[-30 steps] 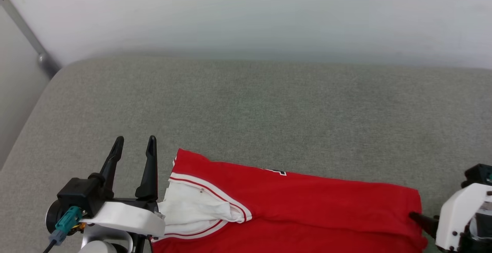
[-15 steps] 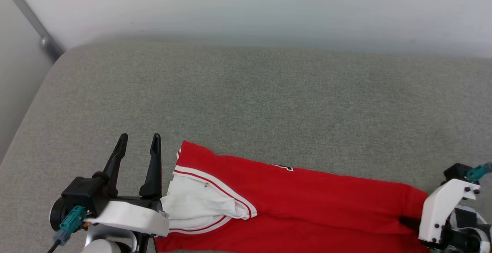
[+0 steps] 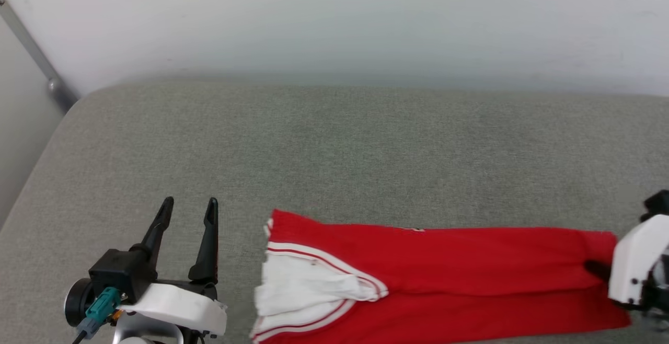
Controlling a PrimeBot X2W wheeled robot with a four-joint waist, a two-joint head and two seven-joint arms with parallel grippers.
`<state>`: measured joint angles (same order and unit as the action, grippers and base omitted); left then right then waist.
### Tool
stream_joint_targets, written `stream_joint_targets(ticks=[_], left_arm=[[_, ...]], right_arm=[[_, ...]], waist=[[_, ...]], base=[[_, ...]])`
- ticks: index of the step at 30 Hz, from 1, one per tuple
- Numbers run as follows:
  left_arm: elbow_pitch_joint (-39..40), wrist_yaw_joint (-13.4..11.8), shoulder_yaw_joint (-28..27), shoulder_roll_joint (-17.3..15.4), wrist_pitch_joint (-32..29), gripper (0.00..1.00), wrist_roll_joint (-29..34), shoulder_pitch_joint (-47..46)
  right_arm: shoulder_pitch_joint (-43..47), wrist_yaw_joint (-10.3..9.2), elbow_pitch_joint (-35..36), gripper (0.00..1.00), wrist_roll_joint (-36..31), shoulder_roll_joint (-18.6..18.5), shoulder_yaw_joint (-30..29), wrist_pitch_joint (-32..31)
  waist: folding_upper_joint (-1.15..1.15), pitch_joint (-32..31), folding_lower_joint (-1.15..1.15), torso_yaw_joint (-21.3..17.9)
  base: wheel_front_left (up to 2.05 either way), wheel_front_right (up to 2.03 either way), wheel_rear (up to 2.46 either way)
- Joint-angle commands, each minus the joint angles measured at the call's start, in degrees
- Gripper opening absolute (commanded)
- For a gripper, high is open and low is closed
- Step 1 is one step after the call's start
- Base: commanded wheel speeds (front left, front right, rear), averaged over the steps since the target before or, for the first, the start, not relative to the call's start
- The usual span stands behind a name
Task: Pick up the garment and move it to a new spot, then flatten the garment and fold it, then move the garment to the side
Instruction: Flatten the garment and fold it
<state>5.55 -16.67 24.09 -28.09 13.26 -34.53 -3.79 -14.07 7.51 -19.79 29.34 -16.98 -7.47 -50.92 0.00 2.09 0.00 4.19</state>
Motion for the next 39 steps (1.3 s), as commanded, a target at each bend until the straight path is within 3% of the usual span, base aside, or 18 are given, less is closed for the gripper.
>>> stream_joint_targets(ticks=[1,9,12,16,19,23,29,35,39], left_arm=[[0.26,-0.10,0.34,0.00,-0.20,1.00,0.20,0.36],[0.45,-1.04,0.65,0.11,-0.34,1.00,0.59,0.88],[0.41,-1.20,0.55,-0.05,-0.30,1.00,0.56,1.04],[0.15,-1.62,0.52,0.01,-0.27,1.00,0.44,1.37],[0.07,-1.76,0.59,0.07,-0.34,1.00,0.31,1.21],[0.12,-1.68,0.77,0.18,-0.48,1.00,0.21,0.59],[-0.25,-1.31,1.29,0.52,-0.78,1.00,0.30,-0.38],[-0.78,-0.91,1.93,0.77,-0.88,1.00,0.27,-1.31],[-1.32,-0.33,2.48,0.94,-1.04,1.00,0.41,-2.13]], right_arm=[[-0.64,-0.05,0.20,0.00,-0.85,-1.17,-1.18,-0.31],[-0.65,-0.04,3.71,0.00,-5.30,-5.14,-13.29,-2.90],[-0.66,-0.04,5.92,0.00,-5.98,-4.79,-16.30,-4.19],[-1.54,-0.04,7.86,0.00,-3.38,0.67,-18.45,-8.66],[-2.31,-0.04,8.14,0.00,1.54,7.04,-19.64,-13.53],[-2.72,-0.05,8.06,0.00,8.07,12.18,-19.48,-18.72],[-1.76,-0.05,4.72,0.00,19.43,14.23,-14.03,-19.46],[-3.56,-0.04,-4.07,0.00,33.12,14.15,-0.69,-9.06],[-5.00,-0.04,-7.86,0.00,38.42,14.14,9.74,-1.73]], waist=[[0.00,-0.13,0.00,-0.44],[0.00,-0.16,0.00,-1.95],[0.00,-0.17,0.00,-2.33],[0.00,-0.55,0.00,-2.56],[0.00,-0.78,0.00,-2.48],[0.00,-0.65,0.00,-2.04],[0.00,-0.56,0.00,-1.33],[0.00,-0.36,0.00,-0.79],[0.00,-0.05,0.00,-0.05]], base=[[0.00,0.00,0.00],[0.00,0.00,0.00],[0.00,0.00,0.00],[0.00,0.00,0.00],[0.00,0.00,0.00],[0.00,0.00,0.00],[0.00,0.00,0.00],[0.00,0.00,0.00],[0.00,0.00,0.00]])
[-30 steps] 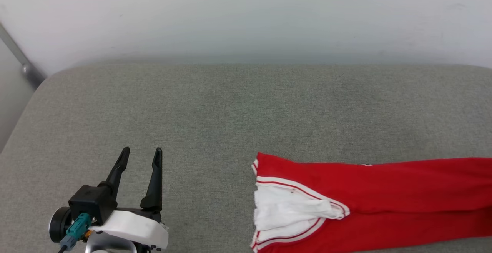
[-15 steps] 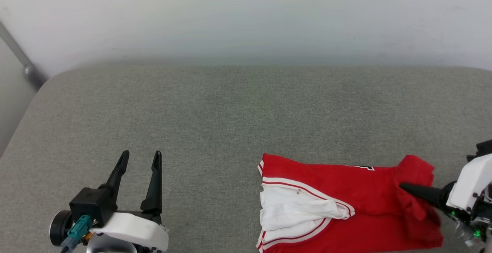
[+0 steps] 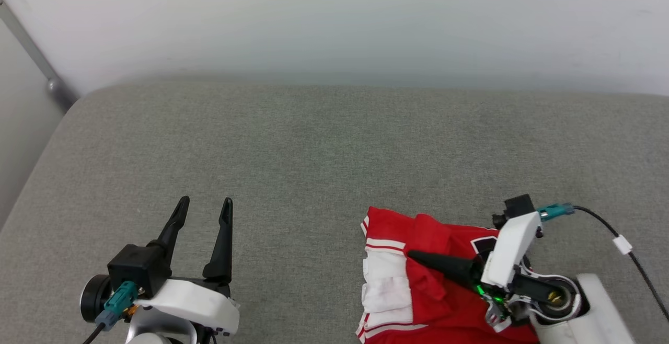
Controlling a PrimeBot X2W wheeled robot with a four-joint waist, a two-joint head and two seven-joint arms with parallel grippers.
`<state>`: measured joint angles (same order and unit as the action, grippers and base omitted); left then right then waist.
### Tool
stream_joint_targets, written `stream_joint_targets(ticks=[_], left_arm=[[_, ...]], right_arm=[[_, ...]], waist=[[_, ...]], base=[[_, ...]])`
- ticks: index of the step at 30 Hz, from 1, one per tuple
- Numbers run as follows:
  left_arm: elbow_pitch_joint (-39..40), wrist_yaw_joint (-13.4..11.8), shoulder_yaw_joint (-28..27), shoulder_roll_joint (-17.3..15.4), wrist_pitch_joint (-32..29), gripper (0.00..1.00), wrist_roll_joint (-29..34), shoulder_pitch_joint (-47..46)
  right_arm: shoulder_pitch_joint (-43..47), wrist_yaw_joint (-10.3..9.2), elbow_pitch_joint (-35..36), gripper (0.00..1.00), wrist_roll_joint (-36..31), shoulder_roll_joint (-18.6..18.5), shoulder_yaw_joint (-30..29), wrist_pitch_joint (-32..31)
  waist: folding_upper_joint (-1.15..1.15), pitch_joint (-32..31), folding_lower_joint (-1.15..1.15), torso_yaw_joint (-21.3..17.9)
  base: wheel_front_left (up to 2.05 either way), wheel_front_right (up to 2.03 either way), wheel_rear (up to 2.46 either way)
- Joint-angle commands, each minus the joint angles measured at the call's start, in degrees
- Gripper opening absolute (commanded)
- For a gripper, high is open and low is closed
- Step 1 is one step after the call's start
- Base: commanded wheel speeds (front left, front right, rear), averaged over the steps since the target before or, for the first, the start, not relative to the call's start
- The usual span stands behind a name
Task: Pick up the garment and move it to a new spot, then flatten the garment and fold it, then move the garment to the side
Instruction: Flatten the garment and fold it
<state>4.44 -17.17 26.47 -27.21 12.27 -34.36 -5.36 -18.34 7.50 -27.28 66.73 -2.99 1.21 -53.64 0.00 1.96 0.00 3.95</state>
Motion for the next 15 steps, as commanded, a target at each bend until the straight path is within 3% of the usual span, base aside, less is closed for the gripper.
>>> stream_joint_targets(ticks=[1,5,6,7,11,15], left_arm=[[-0.33,0.34,0.19,0.15,-0.06,1.00,0.26,-0.84],[-0.99,0.66,0.42,0.48,0.18,1.00,0.18,-1.52],[-1.16,0.79,0.39,0.54,0.29,1.00,0.10,-1.67],[-1.31,0.89,0.35,0.61,0.42,1.00,0.03,-1.79],[-1.86,0.94,0.03,0.73,0.69,1.00,-0.28,-1.64],[-2.26,0.89,-0.19,0.76,1.01,1.00,-0.52,-1.17]], right_arm=[[-1.11,-0.03,-0.98,0.00,2.28,0.15,3.39,2.88],[-3.03,-0.03,-3.37,0.00,4.06,0.15,11.07,9.51],[-3.51,-0.03,-3.78,0.39,3.98,0.14,12.54,10.92],[-3.96,-0.03,-4.05,1.00,4.12,0.14,13.88,11.99],[-5.74,-0.03,-2.91,1.00,2.49,-0.07,18.02,15.51],[-6.90,-0.03,1.63,1.00,-3.21,-4.54,21.23,20.79]], waist=[[0.00,0.14,0.00,0.40],[0.00,0.55,0.00,0.97],[0.00,0.65,0.00,1.03],[0.00,0.76,0.00,1.06],[0.00,0.96,0.00,0.75],[0.00,0.75,0.00,0.14]], base=[[0.00,0.00,0.00],[0.00,0.00,0.00],[0.00,0.00,0.00],[0.00,0.00,0.00],[0.00,0.00,0.00],[0.00,0.00,0.00]])
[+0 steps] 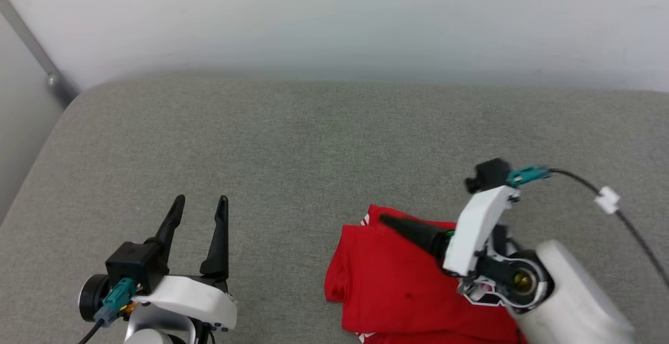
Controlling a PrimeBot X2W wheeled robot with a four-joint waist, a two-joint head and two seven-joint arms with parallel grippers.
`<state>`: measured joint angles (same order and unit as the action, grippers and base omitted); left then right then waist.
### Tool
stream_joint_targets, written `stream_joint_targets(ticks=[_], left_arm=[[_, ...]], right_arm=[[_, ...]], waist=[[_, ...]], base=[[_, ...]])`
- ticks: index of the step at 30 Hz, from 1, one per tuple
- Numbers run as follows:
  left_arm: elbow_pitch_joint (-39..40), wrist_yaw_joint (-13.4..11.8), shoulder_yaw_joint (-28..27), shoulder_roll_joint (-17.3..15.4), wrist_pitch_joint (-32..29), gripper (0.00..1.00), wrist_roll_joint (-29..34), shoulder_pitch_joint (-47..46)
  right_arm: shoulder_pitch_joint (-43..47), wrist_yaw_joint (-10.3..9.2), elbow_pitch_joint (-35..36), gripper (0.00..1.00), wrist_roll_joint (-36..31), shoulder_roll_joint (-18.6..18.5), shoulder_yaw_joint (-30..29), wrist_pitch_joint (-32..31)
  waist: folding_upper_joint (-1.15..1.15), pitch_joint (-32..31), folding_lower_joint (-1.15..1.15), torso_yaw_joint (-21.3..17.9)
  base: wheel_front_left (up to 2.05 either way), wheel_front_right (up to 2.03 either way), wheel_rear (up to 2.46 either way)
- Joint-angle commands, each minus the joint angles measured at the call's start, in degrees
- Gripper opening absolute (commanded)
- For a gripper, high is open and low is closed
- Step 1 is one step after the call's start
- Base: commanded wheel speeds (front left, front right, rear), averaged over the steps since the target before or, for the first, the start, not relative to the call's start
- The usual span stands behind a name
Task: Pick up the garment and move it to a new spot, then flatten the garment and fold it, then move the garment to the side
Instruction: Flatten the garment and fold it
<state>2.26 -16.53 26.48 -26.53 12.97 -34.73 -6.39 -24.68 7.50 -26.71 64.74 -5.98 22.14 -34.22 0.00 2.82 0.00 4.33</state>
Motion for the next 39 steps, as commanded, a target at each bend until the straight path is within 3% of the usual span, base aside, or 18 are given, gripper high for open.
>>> stream_joint_targets(ticks=[1,6,12,18,24,31,39], left_arm=[[-0.16,0.19,-0.23,0.08,0.33,1.00,-0.15,-0.03],[-0.43,-0.31,-0.80,0.03,0.60,1.00,-0.61,0.60],[-0.70,-0.85,-1.89,-0.15,0.96,1.00,-1.20,1.78],[-0.91,-1.78,-3.40,-0.58,1.33,1.00,-1.99,4.27],[-0.94,-2.18,-3.74,-0.71,1.46,1.00,-2.06,5.90],[-1.15,-2.64,-3.55,-0.50,1.45,1.00,-2.42,7.26],[-0.66,-3.38,-3.26,-0.59,0.93,1.00,-2.60,8.25]], right_arm=[[-0.68,-0.03,2.13,1.00,-3.45,-3.10,0.69,3.69],[-0.27,-0.03,4.93,1.00,-20.17,-11.82,0.06,17.16],[5.13,-0.03,7.25,1.00,-33.11,-15.83,-10.89,28.21],[12.76,-0.04,15.86,1.00,-43.03,-13.62,-20.91,32.67],[20.77,-0.04,24.08,1.00,-47.51,-10.07,-25.12,33.48],[29.99,-0.04,32.80,1.00,-51.29,-4.37,-26.62,32.88],[32.21,-0.04,36.57,1.00,-52.11,-2.85,-26.25,31.46]], waist=[[0.00,-0.20,0.00,-0.43],[0.00,-0.63,0.00,-1.83],[0.00,-1.42,0.00,-3.81],[0.00,-2.69,0.00,-5.39],[0.00,-3.48,0.00,-5.46],[0.00,-4.35,0.00,-5.48],[0.00,-4.59,0.00,-6.11]], base=[[0.00,0.00,0.00],[0.00,0.00,0.00],[0.00,0.00,0.00],[0.00,0.00,0.00],[0.00,0.00,0.00],[0.00,0.00,0.00],[0.00,0.00,0.00]])
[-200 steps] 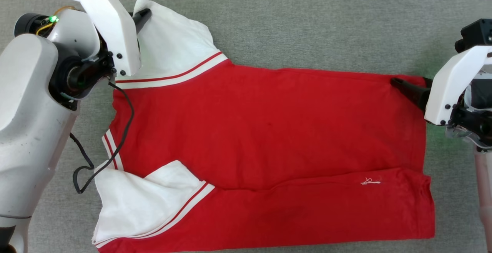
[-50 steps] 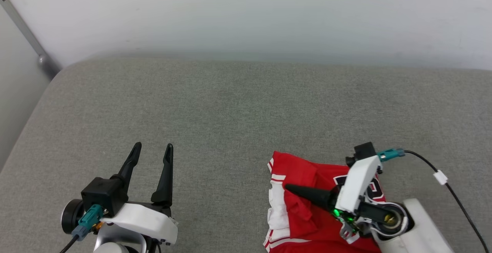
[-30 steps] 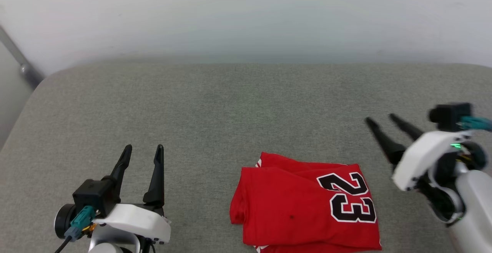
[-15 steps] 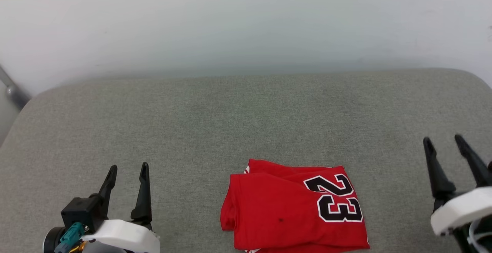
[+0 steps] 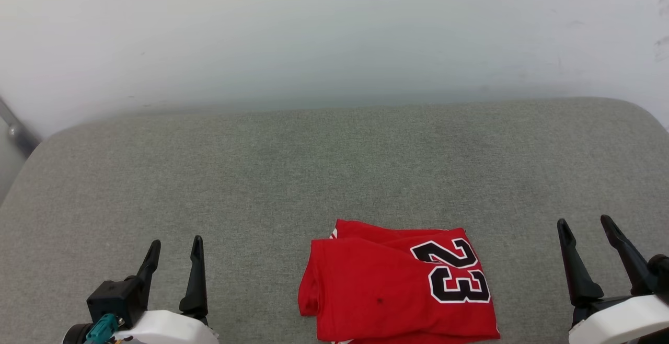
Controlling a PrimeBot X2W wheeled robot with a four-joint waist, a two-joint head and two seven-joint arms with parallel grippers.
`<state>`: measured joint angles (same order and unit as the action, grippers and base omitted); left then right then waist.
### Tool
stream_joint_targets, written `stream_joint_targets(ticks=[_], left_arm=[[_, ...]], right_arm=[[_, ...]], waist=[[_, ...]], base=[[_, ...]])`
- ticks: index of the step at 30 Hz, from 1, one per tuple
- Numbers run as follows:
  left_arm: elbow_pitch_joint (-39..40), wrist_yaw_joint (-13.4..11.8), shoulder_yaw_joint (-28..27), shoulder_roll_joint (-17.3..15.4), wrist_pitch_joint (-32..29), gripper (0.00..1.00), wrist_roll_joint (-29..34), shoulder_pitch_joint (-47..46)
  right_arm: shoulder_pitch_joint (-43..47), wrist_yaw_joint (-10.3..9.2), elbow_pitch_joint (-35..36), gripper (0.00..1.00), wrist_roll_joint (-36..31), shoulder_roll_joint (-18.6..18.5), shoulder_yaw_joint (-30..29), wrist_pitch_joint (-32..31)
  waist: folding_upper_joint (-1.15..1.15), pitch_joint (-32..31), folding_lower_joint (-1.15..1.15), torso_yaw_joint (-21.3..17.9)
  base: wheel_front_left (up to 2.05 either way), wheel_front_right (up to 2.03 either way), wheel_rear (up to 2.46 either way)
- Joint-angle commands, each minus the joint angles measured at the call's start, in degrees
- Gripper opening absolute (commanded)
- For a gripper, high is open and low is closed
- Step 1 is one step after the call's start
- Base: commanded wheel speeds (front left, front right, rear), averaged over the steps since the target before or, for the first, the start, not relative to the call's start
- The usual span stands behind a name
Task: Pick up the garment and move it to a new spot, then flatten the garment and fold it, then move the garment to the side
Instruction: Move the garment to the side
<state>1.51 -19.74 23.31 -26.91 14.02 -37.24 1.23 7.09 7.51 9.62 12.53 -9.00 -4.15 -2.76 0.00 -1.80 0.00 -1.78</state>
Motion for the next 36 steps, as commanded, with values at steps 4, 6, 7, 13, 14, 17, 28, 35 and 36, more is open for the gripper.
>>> stream_joint_targets(ticks=[4,6,7,13,14,17,28,35,36], left_arm=[[0.34,-0.28,0.17,-0.08,-0.27,1.00,-0.12,0.26],[0.40,-0.34,0.21,0.01,-0.30,1.00,-0.15,-0.07],[0.40,-0.33,0.22,0.02,-0.29,1.00,-0.14,-0.21],[0.85,-0.98,-0.55,-0.14,0.00,1.00,-0.11,0.14],[0.98,-1.00,-0.67,-0.15,0.04,1.00,-0.14,0.24],[1.36,-1.30,-0.84,0.15,0.21,1.00,-0.02,-0.02],[1.65,-0.58,-1.40,2.02,0.84,1.00,0.88,-1.62],[1.04,0.68,-1.52,3.27,1.06,1.00,1.74,-3.22],[0.92,0.85,-1.58,3.16,1.08,1.00,1.84,-3.11]], right_arm=[[0.50,-0.05,1.09,1.00,-0.22,0.50,-0.33,-0.59],[0.57,-0.05,1.47,1.00,-0.32,0.62,-0.44,-0.90],[0.59,-0.05,1.66,1.00,-0.26,0.70,-0.53,-1.08],[-0.67,-0.05,0.81,1.00,4.12,1.95,-3.20,-5.48],[-1.08,-0.05,0.13,1.00,5.29,1.75,-4.17,-7.01],[-2.35,-0.05,-2.59,1.00,9.05,0.33,-8.69,-12.26],[-8.86,-0.04,-20.87,1.00,19.68,-4.20,-24.68,-42.06],[-14.64,-0.04,-28.90,1.00,30.73,3.40,-28.44,-56.49],[-15.50,-0.04,-30.07,1.00,32.93,4.31,-28.87,-58.00]], waist=[[0.00,0.22,0.00,0.21],[0.00,0.30,0.00,0.34],[0.00,0.35,0.00,0.40],[0.00,0.75,0.00,-0.02],[0.00,0.81,0.00,0.03],[0.00,1.02,0.00,0.68],[0.00,2.57,0.00,5.25],[0.00,4.61,0.00,7.89],[0.00,4.85,0.00,8.09]], base=[[0.00,0.00,0.00],[0.00,0.00,0.00],[0.00,0.00,0.00],[0.00,0.00,0.00],[0.00,0.00,0.00],[0.00,0.00,0.00],[0.00,0.00,0.00],[0.00,0.00,0.00],[0.00,0.00,0.00]])
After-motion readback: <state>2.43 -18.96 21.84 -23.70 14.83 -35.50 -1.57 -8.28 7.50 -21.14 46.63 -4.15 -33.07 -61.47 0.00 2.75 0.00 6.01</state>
